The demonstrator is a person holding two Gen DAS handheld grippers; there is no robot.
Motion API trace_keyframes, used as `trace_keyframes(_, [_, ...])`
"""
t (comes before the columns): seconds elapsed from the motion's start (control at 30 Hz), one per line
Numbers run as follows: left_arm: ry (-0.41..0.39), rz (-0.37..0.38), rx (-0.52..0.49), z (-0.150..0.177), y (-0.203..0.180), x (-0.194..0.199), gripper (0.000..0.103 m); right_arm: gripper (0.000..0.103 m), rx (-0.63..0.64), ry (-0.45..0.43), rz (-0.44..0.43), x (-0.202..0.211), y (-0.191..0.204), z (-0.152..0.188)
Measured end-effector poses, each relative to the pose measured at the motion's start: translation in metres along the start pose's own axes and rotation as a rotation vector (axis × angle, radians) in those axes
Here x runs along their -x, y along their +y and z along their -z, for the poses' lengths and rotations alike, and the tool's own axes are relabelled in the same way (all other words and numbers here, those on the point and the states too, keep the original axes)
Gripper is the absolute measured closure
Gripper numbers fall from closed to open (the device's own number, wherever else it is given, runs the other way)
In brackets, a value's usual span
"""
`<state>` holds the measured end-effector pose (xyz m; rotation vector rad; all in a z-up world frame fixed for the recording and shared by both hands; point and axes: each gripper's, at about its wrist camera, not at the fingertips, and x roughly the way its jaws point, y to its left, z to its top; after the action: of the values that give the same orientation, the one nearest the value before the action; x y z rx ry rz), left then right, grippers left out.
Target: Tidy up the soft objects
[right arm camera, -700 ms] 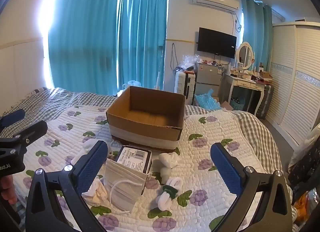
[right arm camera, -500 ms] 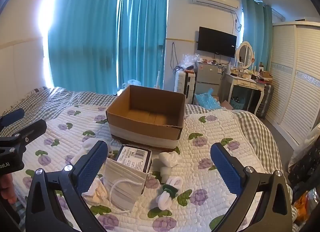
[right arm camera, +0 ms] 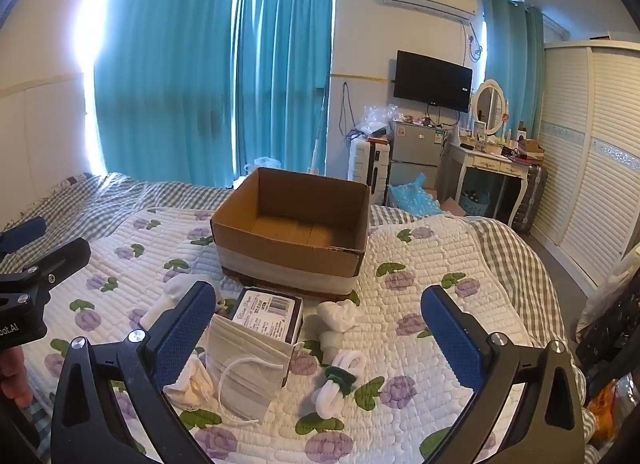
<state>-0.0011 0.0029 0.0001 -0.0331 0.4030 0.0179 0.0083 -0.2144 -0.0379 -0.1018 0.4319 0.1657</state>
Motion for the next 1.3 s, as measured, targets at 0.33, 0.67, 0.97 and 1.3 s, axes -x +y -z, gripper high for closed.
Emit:
trace_keyframes(0.33, [0.001, -0.002, -0.002, -0.0001, 0.0000, -0.0001, 0.000, 0.000, -0.001, 0.003, 0.001, -0.0008, 0.0003, -0.0002])
trace_keyframes(0.67, [0.003, -0.006, -0.004, 0.0006, 0.0022, -0.0003, 0.000, 0.000, -0.002, 0.007, -0.001, -0.0022, -0.0001, 0.0030])
trace_keyframes(0.97, [0.003, -0.007, -0.006, 0.0007, 0.0019, -0.0004, 0.000, 0.000, -0.002, 0.008, -0.001, -0.0043, -0.0006, 0.0066])
trace_keyframes(1.3, [0.003, -0.007, -0.006, 0.0008, 0.0018, -0.0003, 0.000, 0.000, -0.002, 0.011, -0.001, -0.0041, -0.0001, 0.0044])
